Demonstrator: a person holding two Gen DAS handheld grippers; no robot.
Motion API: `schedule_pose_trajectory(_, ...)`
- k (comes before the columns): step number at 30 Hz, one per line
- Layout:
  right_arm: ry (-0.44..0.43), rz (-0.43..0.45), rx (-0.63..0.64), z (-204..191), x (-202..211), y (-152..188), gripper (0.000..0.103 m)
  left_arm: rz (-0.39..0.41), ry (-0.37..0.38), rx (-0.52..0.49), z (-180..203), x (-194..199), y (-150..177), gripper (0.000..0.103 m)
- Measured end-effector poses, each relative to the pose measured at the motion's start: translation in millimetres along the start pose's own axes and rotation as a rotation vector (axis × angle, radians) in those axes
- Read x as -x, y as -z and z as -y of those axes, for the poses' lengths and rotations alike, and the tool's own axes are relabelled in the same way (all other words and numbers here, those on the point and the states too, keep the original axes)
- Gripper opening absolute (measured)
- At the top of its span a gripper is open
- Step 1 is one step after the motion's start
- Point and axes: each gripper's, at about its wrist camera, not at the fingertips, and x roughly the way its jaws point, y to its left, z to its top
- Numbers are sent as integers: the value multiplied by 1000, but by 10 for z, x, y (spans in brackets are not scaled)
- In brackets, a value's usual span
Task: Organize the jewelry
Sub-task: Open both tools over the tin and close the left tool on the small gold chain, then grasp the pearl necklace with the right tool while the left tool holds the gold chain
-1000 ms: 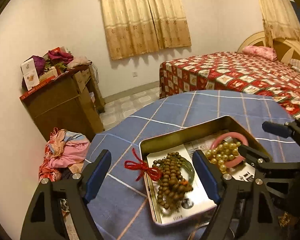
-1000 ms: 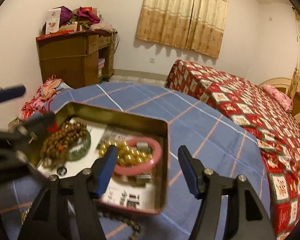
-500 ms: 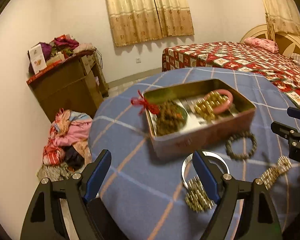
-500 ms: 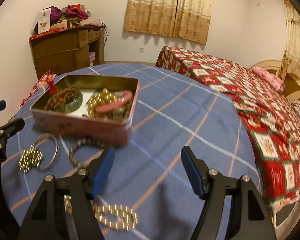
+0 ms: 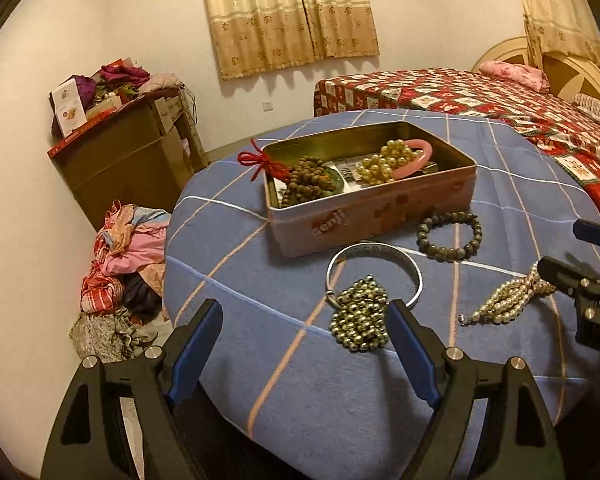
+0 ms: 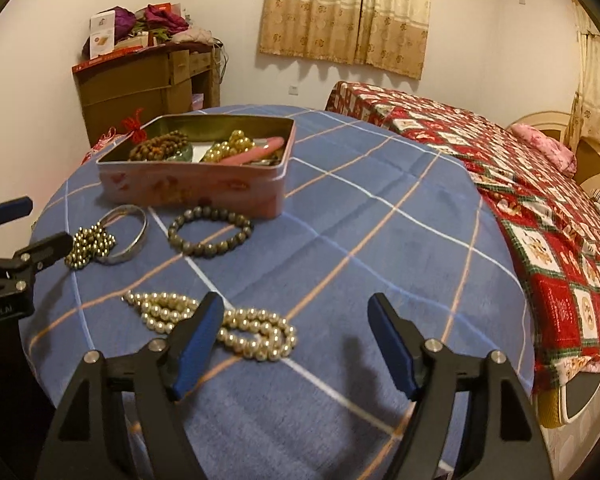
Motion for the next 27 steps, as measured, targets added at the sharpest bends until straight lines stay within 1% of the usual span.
schedule_pose_trajectory(3, -15, -1, -7, -9, -13, 14, 78, -19, 7, -16, 60, -82, 14, 83)
schedule_pose_trajectory(6, -29, -1, 13, -54, -28, 28, 81, -48, 12, -24, 84, -216, 32, 83)
schedule_pose_trajectory(10, -28, -8, 22, -76, -66, 62, 81, -52, 48, 13, 10, -292, 47, 83)
schedule_pose_trajectory(12, -27, -9, 15, -68, -82, 70, 82, -55, 72, 21, -11, -295, 54, 68)
schedule_pose_trajectory(13, -27, -10, 12, -65, -89, 70, 82, -53, 83, 19, -13, -286, 58, 53)
schedule_pose_trajectory(14, -28, -10, 10, -65, -95, 71, 82, -48, 82, 8, -4, -272, 60, 41)
schedule_pose_trajectory(15, -29, -11, 10, -68, -103, 76, 82, -44, 80, -6, 10, -262, 56, 38)
schedule_pose_trajectory(16, -30, -12, 10, -77, -100, 78, 82, -42, 81, -9, 5, -259, 54, 28)
schedule_pose_trajectory(17, -31, -12, 13, -89, -97, 83, 82, -43, 96, -4, -9, -251, 49, 15)
schedule_pose_trajectory(18, -34, -12, 17, -94, -96, 82, 82, -46, 114, 3, -18, -242, 47, 14)
schedule_pose_trajectory(21, -35, -12, 24, -99, -87, 91, 82, -32, 121, -3, -25, -182, 40, 9)
schedule_pose_trajectory(25, -40, -16, 24, -85, -98, 99, 82, 4, 144, 4, -70, -53, -18, 9)
schedule_pose_trajectory(27, -40, -19, 21, -73, -105, 102, 82, 25, 142, 11, -101, 16, -65, 9)
